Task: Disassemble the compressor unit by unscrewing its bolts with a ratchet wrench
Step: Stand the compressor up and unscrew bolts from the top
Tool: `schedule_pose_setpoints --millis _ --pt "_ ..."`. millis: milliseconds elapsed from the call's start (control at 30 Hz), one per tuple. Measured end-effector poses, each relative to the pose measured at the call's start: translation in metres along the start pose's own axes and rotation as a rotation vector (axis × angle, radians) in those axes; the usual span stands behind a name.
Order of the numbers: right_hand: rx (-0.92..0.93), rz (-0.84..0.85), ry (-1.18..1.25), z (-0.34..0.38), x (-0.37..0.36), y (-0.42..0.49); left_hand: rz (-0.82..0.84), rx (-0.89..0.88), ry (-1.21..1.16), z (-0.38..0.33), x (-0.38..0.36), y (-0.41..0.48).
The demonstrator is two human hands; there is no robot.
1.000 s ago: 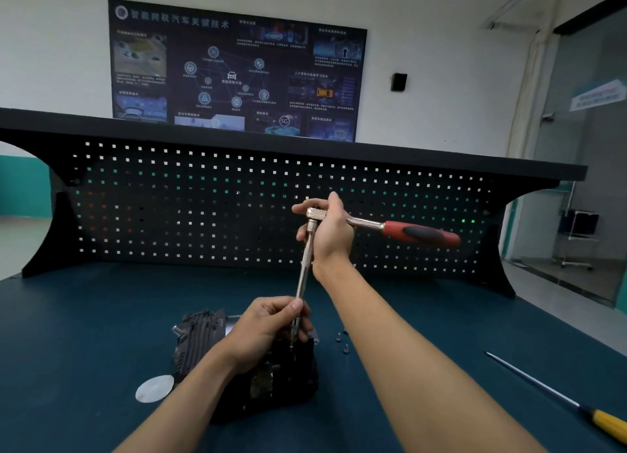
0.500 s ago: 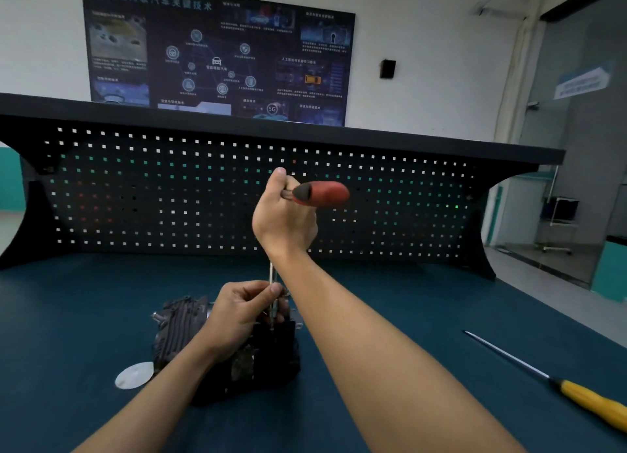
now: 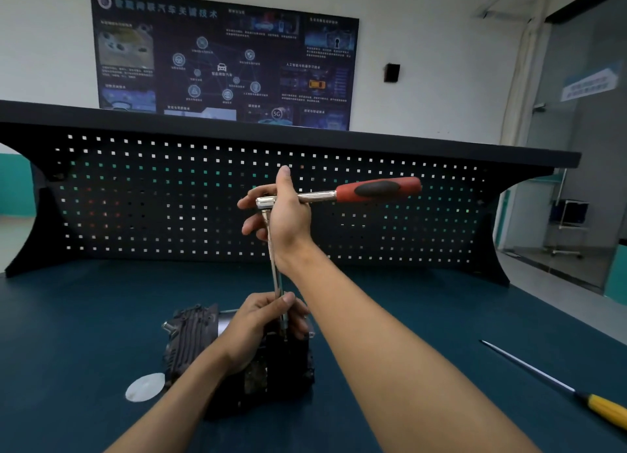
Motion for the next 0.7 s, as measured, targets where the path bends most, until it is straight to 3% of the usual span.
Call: schedule_pose_setpoints --millis 233,533,633,700 --pt "-0.086 0.196 0.182 -0.007 -0.004 0.009 0.016 -0.007 0.038 -0.002 -0.002 0.000" --pt "-0.303 0.590 0.555 -0.014 -0.023 0.007 -0.004 0.066 0.033 0.006 0.000 0.001" --pt "-0.324 0.560 0.555 -0.018 -0.022 0.008 -0.006 0.060 0.036 0.005 0.001 0.002" --pt "-0.289 0.416 0.467 -0.022 -0.017 0.013 -0.014 0.037 0.065 0.003 0.002 0.002"
Point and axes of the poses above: each hand's wrist, its own y-axis towards the middle knuckle, its own x-axis out of the back of the hand, z = x × y, the point moved 9 cm from there along y, towards the middle knuckle, and after that the axes turned 5 degrees about -y, right-handed, at the moved point
